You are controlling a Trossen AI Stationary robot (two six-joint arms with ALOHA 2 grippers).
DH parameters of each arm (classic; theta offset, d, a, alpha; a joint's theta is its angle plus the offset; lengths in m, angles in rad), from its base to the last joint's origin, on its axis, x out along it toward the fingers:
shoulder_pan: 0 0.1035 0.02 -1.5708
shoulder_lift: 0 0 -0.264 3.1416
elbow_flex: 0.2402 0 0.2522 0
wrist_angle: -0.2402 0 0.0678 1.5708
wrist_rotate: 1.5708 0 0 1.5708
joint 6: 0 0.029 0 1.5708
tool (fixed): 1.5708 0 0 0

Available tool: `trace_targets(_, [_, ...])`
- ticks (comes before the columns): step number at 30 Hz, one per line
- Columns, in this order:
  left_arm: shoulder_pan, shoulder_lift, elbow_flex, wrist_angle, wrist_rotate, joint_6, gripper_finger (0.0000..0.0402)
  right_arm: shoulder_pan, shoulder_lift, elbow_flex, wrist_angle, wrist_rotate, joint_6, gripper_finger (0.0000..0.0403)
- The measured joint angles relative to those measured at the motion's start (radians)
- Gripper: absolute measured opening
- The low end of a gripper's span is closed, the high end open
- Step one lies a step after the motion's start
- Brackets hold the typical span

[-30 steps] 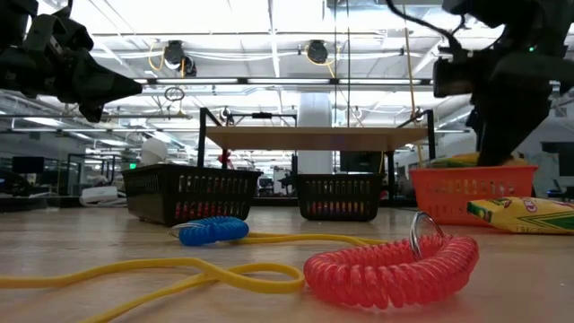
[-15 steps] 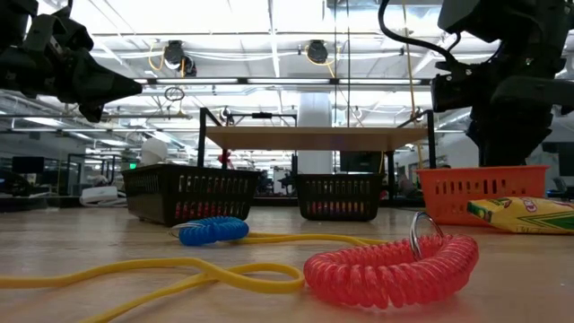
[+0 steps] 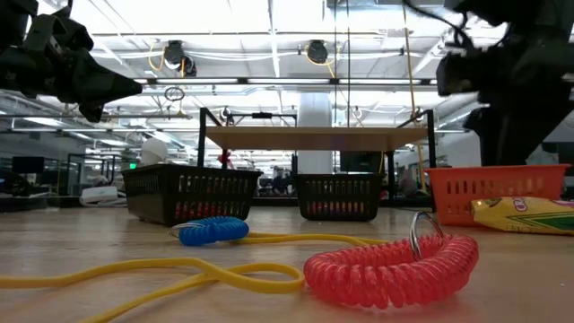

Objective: Pick & Place Office Desk Supplies
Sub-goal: Put the crayon box into the orange bin, then put the yellow rubber band into the left black bin

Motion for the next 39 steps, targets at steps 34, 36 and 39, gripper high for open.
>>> trace_targets(34, [0.000, 0.000, 0.000, 0.000, -0.003, 0.009, 0.0024, -0.281, -0.830, -0.316, 0.743, -0.057, -0.442, 0.0015])
trace_targets(36, [0.000, 0.000, 0.000, 0.000, -0.003, 0.014, 0.0024, -0.300, -0.868, -0.357, 0.752, -0.059, -0.430, 0.0007])
trace_targets(39, [0.000, 0.000, 0.000, 0.000, -0.003, 0.015, 0.0024, -0.324, -0.912, -0.415, 0.774, -0.059, -0.415, 0.0002])
